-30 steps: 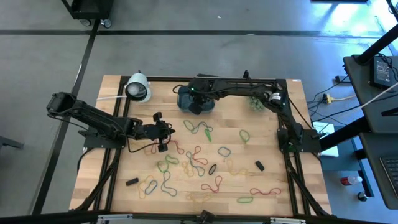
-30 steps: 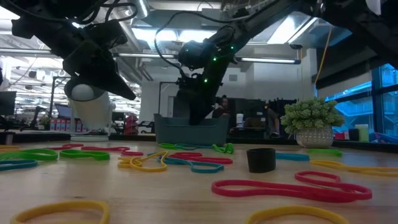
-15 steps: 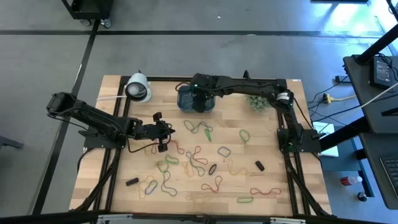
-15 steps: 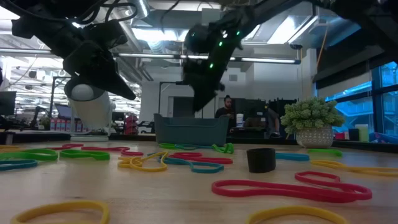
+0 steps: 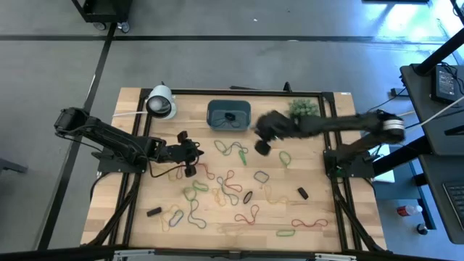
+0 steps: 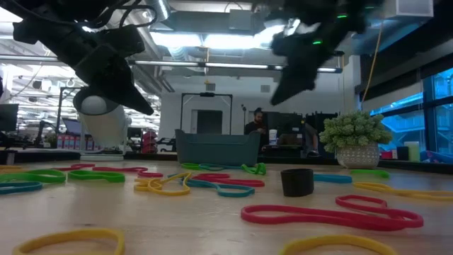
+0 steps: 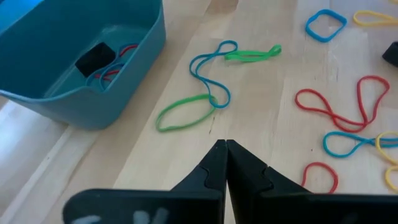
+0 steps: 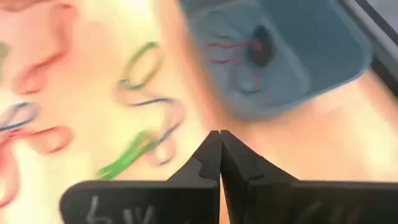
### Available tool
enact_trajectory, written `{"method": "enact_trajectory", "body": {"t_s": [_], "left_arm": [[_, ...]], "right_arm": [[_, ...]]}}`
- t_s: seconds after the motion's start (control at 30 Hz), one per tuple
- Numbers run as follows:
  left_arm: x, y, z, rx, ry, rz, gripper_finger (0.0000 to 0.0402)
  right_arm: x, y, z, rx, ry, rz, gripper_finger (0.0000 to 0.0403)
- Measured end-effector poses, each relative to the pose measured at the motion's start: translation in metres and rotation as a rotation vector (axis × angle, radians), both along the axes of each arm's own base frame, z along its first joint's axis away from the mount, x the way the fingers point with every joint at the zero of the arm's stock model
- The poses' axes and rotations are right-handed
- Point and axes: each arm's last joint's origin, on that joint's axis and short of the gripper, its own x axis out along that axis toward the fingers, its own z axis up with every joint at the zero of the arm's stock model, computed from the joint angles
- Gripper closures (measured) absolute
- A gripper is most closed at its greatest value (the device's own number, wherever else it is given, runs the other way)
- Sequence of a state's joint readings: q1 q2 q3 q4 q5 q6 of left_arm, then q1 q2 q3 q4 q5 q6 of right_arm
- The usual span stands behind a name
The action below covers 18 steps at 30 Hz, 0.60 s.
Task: Pick and place rubber bands into bin
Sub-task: Put the yellow rubber band into the blue bin
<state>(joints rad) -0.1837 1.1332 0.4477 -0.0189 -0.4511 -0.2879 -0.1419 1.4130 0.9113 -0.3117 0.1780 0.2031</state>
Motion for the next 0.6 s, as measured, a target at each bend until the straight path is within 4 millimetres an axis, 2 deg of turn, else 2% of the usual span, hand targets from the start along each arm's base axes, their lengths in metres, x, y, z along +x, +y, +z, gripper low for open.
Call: {"method": "enact_trajectory", "body": {"t_s": [0.13, 0.3, 0.5, 0.6], "left_arm": [[0.0, 0.0, 0.0, -0.016, -0.003, 0.013, 0.0399], [0.0, 0.0, 0.0, -0.004, 0.003, 0.004, 0.0395], [0.0, 0.0, -0.001, -0.007, 0.006, 0.004, 0.0392], [-0.001, -0.001, -0.002, -0.054, 0.017, -0.033, 0.0376]], "right_arm": [[-0.037, 0.032, -0.018, -0.004, -0.066, -0.01, 0.0398], [-0.069, 0.057, -0.049, -0.008, -0.114, 0.042, 0.0399], [-0.083, 0.072, -0.074, 0.007, -0.225, 0.12, 0.04], [-0.089, 0.074, -0.083, 0.012, -0.254, 0.133, 0.04]]}}
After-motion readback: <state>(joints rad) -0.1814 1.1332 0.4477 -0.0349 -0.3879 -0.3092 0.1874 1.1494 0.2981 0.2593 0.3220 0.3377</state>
